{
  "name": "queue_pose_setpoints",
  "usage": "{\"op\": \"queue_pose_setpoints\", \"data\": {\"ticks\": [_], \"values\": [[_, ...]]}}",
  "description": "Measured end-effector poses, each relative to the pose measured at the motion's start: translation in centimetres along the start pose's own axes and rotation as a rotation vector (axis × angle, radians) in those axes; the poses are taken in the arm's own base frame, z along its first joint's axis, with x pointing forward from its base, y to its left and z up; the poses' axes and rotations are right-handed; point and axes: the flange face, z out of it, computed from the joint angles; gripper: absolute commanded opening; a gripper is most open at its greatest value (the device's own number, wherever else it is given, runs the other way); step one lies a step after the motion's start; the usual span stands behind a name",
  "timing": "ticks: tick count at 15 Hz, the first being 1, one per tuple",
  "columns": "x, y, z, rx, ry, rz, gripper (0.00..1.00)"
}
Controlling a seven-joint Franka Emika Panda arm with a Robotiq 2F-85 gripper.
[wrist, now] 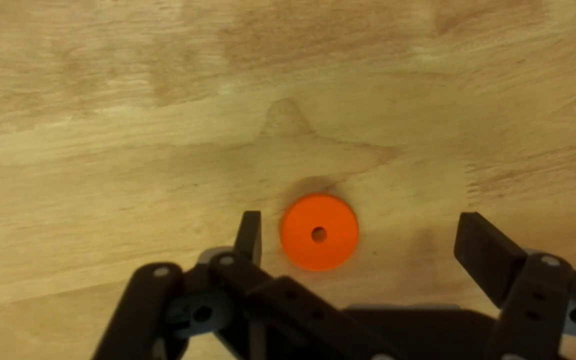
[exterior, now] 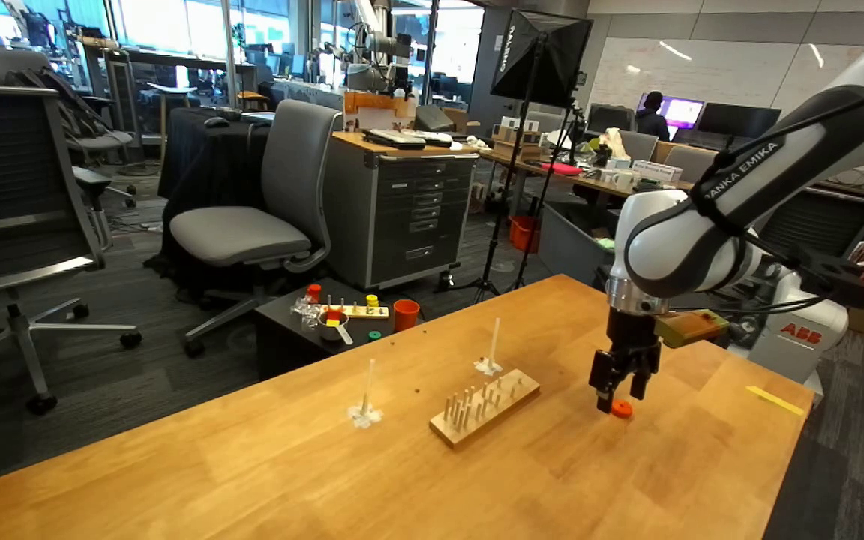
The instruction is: Put the orange ring on the platform
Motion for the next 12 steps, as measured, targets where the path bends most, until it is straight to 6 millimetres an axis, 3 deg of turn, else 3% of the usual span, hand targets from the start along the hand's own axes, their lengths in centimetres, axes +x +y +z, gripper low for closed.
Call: {"op": "queue_pose_setpoints", "data": {"ticks": [5,12], "values": [[-0.3,0.9,2.5,0.002,-0.037,0.014,1.0],[0.0,0.9,2.1,-0.01,-0.029,0.003,1.0]]}}
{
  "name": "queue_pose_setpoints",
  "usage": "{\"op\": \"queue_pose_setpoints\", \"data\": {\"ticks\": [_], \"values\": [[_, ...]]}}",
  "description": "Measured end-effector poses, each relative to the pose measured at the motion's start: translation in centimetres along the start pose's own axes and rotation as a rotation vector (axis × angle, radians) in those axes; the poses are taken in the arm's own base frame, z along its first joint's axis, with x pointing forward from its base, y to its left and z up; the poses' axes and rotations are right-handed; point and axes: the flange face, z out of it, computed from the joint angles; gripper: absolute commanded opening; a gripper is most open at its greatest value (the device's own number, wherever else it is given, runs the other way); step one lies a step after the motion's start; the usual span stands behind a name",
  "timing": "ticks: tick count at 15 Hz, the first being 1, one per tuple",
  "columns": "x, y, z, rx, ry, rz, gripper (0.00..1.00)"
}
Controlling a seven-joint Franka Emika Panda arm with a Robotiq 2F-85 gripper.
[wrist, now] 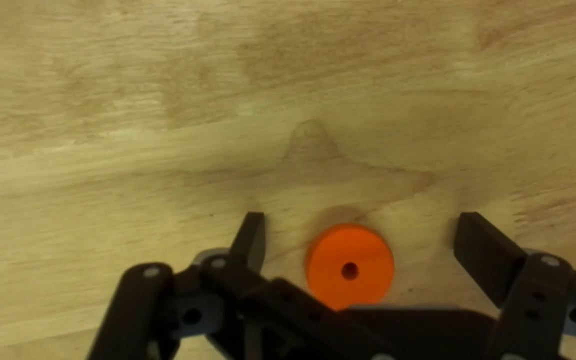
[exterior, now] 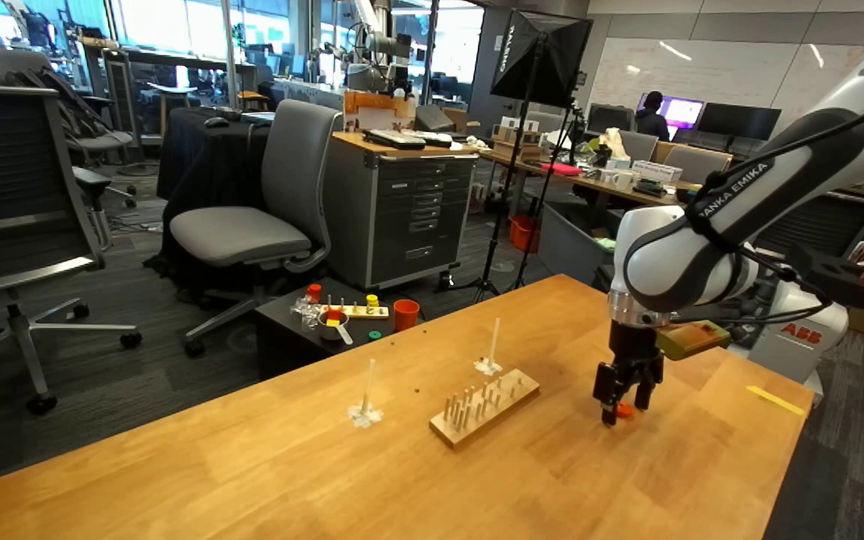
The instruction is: Put the orange ring on the platform
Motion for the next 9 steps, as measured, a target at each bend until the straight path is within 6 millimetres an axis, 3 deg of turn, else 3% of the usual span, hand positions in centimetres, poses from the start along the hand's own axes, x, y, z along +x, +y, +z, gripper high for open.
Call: {"op": "queue_pose_setpoints", "data": {"ticks": [8,9], "values": [[0.56,0.77,-0.69,-0.05,0.014,-0.022,1.0],[0.57,0.8,-0.71,-0.054,0.014,-0.026,0.75]]}}
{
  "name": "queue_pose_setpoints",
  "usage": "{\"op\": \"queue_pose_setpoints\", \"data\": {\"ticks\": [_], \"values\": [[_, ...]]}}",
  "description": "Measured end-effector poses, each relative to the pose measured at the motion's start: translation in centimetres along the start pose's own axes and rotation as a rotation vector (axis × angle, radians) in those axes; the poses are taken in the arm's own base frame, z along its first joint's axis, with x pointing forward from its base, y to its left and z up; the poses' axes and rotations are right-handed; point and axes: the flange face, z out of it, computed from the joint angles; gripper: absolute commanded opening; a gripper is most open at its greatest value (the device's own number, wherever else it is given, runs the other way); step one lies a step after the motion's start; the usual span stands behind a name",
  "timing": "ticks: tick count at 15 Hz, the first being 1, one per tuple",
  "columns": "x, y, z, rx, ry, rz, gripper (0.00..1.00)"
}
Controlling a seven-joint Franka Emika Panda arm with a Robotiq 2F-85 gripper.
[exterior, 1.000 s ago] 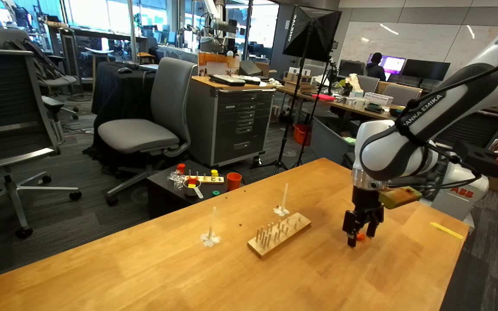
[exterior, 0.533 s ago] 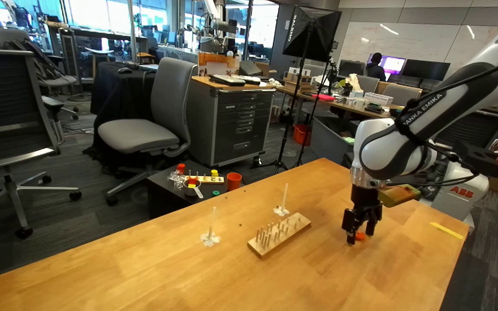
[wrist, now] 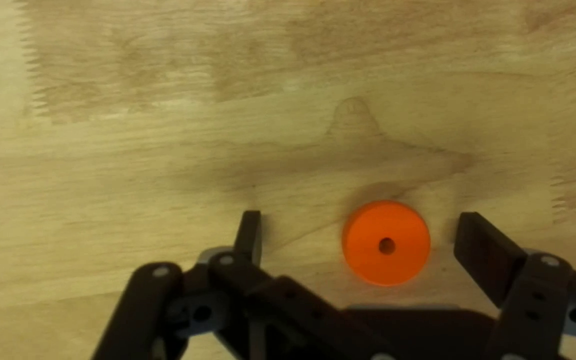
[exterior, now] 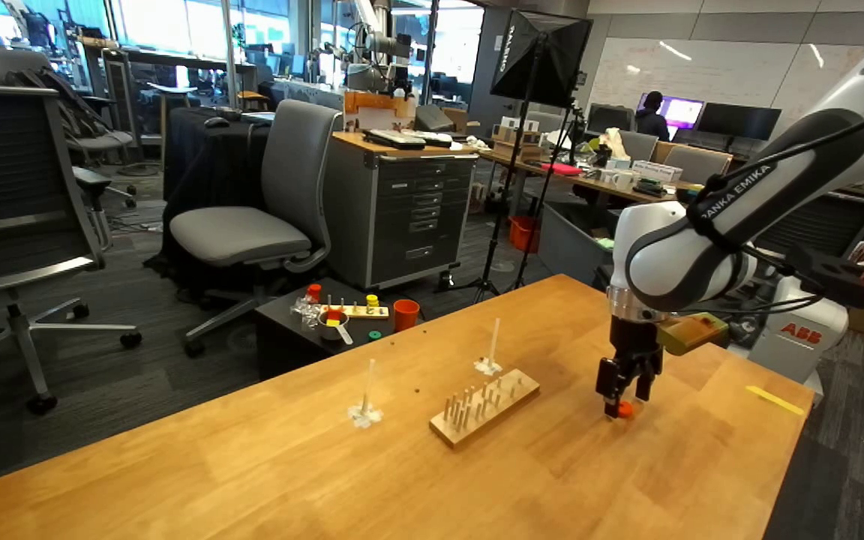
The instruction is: Put the orange ring on the platform
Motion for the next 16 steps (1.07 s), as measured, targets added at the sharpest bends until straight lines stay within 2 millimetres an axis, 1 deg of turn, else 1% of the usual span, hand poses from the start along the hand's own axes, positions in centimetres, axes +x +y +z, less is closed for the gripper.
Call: {"op": "queue_pose_setpoints", "data": {"ticks": [1,2,3,6,7,8,10,14,16], "values": [[0.0,0.0,0.0,-0.003,0.0,-0.004,0.72],[0.0,0.0,0.0,-0.007,0.0,-0.009,0.65],[0.0,-0.1,0.1,-0.01,0.001,-0.013,0.56],[0.2,-0.2,-0.4,-0.017,0.011,-0.022,0.35],[0.3,-0.2,-0.6,-0.019,0.013,-0.024,0.26],[0.4,-0.2,-0.7,-0.02,0.016,-0.025,0.21],[0.5,-0.1,-1.0,-0.021,0.022,-0.024,0.18],[0.6,-0.2,-1.0,-0.021,0.023,-0.026,0.18],[0.6,-0.8,-1.1,-0.019,0.024,-0.034,0.18]]}}
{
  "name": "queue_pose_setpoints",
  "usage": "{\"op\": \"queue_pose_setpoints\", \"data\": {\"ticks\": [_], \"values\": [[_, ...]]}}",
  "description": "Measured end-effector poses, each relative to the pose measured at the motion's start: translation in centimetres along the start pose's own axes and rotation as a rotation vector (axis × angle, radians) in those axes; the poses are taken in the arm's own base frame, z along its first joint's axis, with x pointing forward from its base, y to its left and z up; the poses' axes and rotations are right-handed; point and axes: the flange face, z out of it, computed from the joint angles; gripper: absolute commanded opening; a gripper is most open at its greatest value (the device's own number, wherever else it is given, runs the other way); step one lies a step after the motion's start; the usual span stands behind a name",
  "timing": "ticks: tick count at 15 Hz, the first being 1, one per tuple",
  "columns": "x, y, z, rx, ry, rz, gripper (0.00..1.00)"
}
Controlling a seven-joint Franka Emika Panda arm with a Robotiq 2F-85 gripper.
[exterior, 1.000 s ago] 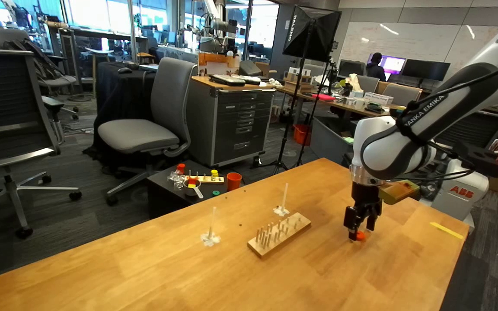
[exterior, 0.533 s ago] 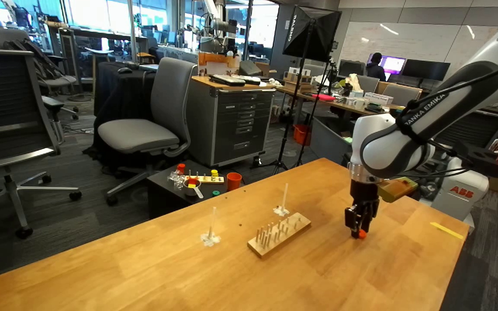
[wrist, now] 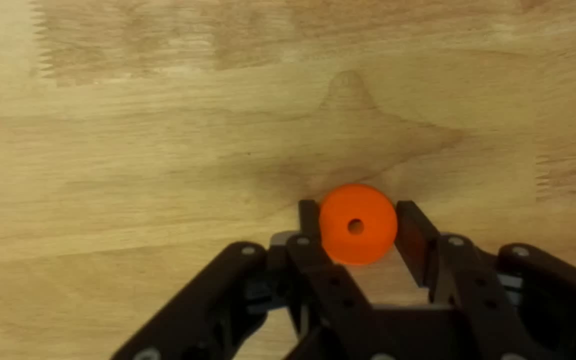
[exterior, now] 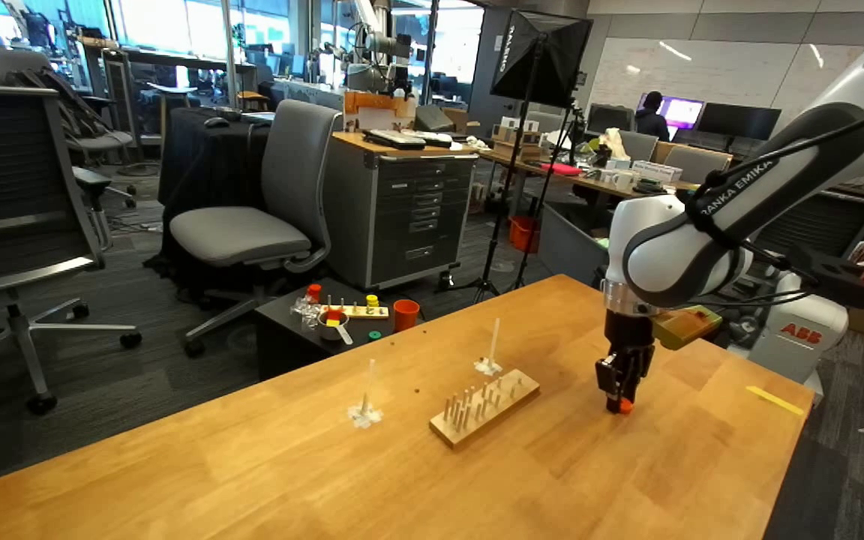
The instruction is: Put the orange ring on the platform
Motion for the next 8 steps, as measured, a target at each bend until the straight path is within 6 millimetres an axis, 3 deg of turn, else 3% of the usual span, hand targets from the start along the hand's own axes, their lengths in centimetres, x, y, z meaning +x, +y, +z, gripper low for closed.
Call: {"op": "queue_pose_setpoints", "data": {"ticks": [8], "values": [[1.5,-6.9,-1.4,0.005,0.038,-0.093,0.18]]}}
